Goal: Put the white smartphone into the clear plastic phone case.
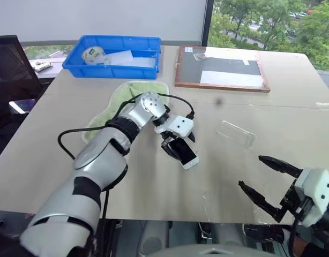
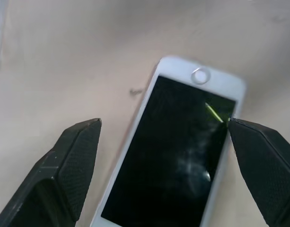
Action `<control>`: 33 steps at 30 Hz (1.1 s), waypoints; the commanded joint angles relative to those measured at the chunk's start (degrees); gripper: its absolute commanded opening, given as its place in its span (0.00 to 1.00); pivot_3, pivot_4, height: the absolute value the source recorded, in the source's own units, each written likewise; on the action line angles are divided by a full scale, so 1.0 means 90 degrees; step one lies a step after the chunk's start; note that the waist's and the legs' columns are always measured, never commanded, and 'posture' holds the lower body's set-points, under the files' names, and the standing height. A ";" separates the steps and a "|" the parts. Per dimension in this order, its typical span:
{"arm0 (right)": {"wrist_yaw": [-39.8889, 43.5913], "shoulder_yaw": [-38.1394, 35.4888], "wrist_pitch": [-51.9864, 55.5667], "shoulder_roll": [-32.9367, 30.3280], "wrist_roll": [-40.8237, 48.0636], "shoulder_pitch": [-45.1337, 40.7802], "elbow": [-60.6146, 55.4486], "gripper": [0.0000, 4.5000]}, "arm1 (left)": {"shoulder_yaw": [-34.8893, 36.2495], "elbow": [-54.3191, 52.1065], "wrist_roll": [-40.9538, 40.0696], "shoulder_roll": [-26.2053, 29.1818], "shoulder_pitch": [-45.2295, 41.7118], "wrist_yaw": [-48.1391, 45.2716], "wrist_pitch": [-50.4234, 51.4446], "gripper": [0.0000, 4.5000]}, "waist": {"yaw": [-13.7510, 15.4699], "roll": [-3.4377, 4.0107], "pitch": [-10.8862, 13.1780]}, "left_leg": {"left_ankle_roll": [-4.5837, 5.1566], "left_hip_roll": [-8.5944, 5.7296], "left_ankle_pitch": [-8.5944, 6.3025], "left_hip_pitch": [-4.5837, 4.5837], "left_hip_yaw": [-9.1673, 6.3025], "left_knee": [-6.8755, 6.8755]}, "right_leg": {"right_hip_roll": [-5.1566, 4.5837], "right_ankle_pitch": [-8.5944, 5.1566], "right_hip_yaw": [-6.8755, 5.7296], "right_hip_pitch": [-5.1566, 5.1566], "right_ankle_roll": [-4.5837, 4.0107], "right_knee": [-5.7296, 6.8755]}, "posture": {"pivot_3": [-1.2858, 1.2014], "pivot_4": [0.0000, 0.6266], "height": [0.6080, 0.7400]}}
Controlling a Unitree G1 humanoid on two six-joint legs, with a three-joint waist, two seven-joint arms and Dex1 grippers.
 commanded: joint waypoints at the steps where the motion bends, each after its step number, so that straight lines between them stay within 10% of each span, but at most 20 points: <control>1: -0.0017 -0.0079 -0.0134 0.0032 0.0004 0.0113 -0.0290 1.00 | -0.0285 0.0298 0.0137 -0.0025 -0.0091 -0.0024 -0.0365 0.98 | -0.0012 0.0002 -0.0001 | 0.0000 0.0001 0.0000 0.0002 -0.0001 -0.0001 | 0.0000 0.0000 0.0002 0.0000 0.0000 0.0001 | 0.52 0.24 1.00; 13: -0.0134 0.0090 -0.0141 0.0105 -0.0156 0.0252 -0.0382 1.00 | -0.1322 0.0149 -0.0600 0.0367 -0.0056 -0.0024 -0.0556 0.98 | -0.0008 0.0017 -0.0035 | 0.0000 0.0008 0.0000 0.0009 -0.0010 0.0001 | -0.0001 -0.0001 -0.0001 0.0008 -0.0002 0.0002 | 0.52 0.24 1.00; 19: -0.0182 0.0120 -0.0051 0.0030 -0.0156 0.0146 -0.0380 1.00 | -0.0604 0.0799 0.0161 -0.0066 0.0067 -0.0024 -0.1026 0.98 | 0.0002 0.0018 -0.0037 | 0.0002 0.0003 -0.0002 0.0010 -0.0003 0.0000 | -0.0001 -0.0001 0.0001 0.0008 -0.0002 -0.0001 | 0.52 0.24 1.00; 24: -0.0197 0.0104 -0.0041 -0.0013 -0.0162 0.0166 -0.0382 1.00 | -0.0235 0.0787 0.0187 -0.0095 0.0178 -0.0024 -0.0839 0.66 | 0.0028 0.0044 -0.0076 | 0.0003 0.0001 -0.0001 0.0013 -0.0005 0.0002 | -0.0010 -0.0001 -0.0003 0.0015 -0.0002 0.0000 | 0.52 0.24 1.00; 33: -0.0700 -0.0189 0.0055 -0.0011 -0.0123 0.0495 -0.0383 1.00 | 0.0245 -0.3218 -0.2114 0.0993 0.0614 -0.0024 0.2832 0.65 | 0.0011 0.0051 -0.0073 | 0.0005 0.0012 -0.0002 -0.0006 -0.0031 -0.0001 | -0.0009 -0.0001 0.0009 -0.0002 -0.0002 0.0000 | 0.52 0.24 1.00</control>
